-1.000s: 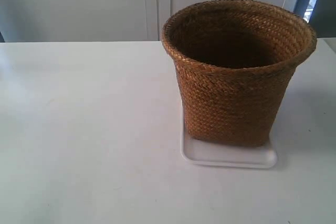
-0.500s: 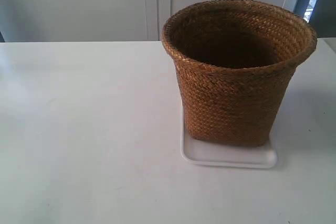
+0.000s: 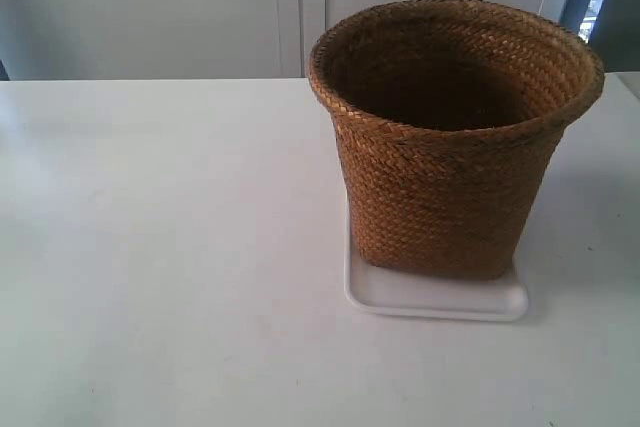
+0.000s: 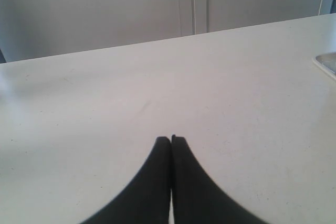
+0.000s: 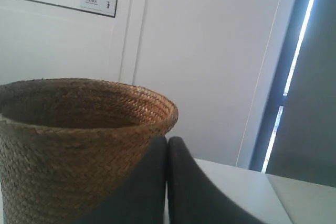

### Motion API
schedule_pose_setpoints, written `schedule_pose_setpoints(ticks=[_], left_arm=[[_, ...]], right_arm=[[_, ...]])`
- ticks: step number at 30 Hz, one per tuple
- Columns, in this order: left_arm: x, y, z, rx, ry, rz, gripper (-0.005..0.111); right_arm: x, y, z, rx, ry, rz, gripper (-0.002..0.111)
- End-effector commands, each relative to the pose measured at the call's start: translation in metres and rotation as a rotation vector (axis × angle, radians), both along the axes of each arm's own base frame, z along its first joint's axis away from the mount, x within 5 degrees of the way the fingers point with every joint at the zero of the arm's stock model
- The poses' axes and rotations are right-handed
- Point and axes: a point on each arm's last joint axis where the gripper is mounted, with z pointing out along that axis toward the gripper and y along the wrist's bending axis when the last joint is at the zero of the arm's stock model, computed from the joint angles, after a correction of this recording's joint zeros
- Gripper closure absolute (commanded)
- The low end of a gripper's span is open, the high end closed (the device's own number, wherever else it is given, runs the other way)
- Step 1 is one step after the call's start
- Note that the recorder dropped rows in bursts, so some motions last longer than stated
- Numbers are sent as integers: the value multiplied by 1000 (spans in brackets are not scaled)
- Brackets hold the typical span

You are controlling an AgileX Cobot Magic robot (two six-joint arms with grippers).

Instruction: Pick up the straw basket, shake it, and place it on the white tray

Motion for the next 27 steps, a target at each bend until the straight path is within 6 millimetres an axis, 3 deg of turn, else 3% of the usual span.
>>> schedule_pose_setpoints(ticks=[1,3,8,27], left_arm=[[0,0,-2,-14,3,1,107],[0,0,-2,-14,3,1,107],[0,0,-2,-14,3,1,107],[0,0,-2,-14,3,1,107]], right_arm=[[9,2,-28,24,-43,17,108],[12,2,-44,59,0,22,108],[14,1,-55,105,104,15,108],[14,1,-57,113,124,13,108]])
